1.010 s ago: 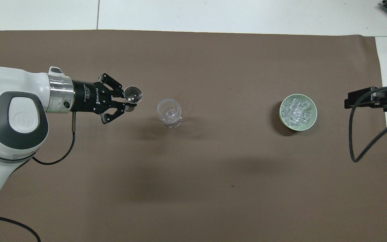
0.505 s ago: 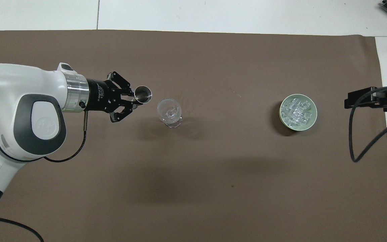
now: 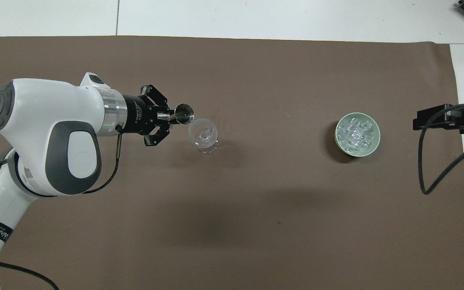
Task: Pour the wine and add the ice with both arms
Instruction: 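Carry the silver cup with the left gripper over the wine glass, then tilt the silver cup with the left gripper above the wine glass, then hold the silver cup tilted over the glass to pour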
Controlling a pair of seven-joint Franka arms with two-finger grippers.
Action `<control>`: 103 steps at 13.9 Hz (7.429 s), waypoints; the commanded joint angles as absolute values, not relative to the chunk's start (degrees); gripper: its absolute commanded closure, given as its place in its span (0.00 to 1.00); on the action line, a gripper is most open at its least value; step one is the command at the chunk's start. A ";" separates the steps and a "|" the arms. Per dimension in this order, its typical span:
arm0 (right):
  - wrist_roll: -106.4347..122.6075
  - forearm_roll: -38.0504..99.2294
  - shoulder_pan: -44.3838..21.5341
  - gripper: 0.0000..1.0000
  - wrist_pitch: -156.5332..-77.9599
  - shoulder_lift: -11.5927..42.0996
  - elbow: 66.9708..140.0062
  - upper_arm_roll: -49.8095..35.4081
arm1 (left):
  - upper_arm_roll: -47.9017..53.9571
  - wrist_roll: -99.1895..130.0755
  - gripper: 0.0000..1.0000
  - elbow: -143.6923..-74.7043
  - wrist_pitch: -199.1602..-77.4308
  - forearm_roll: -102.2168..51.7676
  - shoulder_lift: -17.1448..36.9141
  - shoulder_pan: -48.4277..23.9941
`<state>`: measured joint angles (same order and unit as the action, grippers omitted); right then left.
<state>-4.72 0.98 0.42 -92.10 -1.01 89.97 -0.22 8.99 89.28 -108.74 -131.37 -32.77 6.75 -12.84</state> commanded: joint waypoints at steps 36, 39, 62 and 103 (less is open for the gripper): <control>-3.52 1.85 1.23 0.00 -91.76 -1.67 90.70 -0.62 | 8.09 88.33 1.00 -107.32 -131.13 -2.81 6.42 -21.27; -3.52 1.85 1.23 0.00 -91.76 -1.67 90.70 -0.62 | 8.17 89.47 1.00 -107.05 -130.87 0.52 6.42 -21.27; -3.60 1.85 1.23 0.00 -91.76 -1.67 90.70 -0.62 | 8.26 91.58 1.00 -105.82 -131.84 1.23 7.12 -21.27; -3.60 1.85 1.23 0.00 -91.76 -1.67 90.70 -0.62 | 8.35 91.14 1.00 -106.44 -138.16 10.81 7.56 -22.94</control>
